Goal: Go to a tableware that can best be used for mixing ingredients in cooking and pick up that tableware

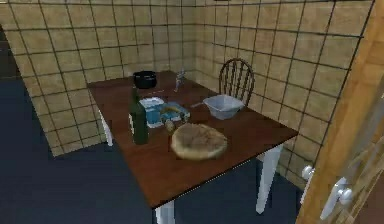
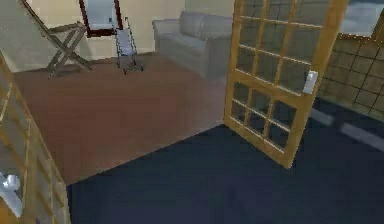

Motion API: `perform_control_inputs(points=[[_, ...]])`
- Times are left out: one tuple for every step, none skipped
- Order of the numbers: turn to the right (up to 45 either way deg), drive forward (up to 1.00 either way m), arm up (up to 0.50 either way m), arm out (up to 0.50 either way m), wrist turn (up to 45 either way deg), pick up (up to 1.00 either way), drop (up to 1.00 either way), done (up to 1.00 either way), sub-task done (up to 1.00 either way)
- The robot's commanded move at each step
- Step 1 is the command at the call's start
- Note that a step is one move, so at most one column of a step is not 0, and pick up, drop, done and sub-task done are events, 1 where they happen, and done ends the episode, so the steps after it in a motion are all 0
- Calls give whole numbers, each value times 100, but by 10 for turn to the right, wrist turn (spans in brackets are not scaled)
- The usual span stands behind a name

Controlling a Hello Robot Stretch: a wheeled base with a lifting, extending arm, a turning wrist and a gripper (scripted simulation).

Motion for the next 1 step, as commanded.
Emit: perform_control_inputs(points=[[-450, 0, 0, 0, 0, 0, 0, 0, 0]])
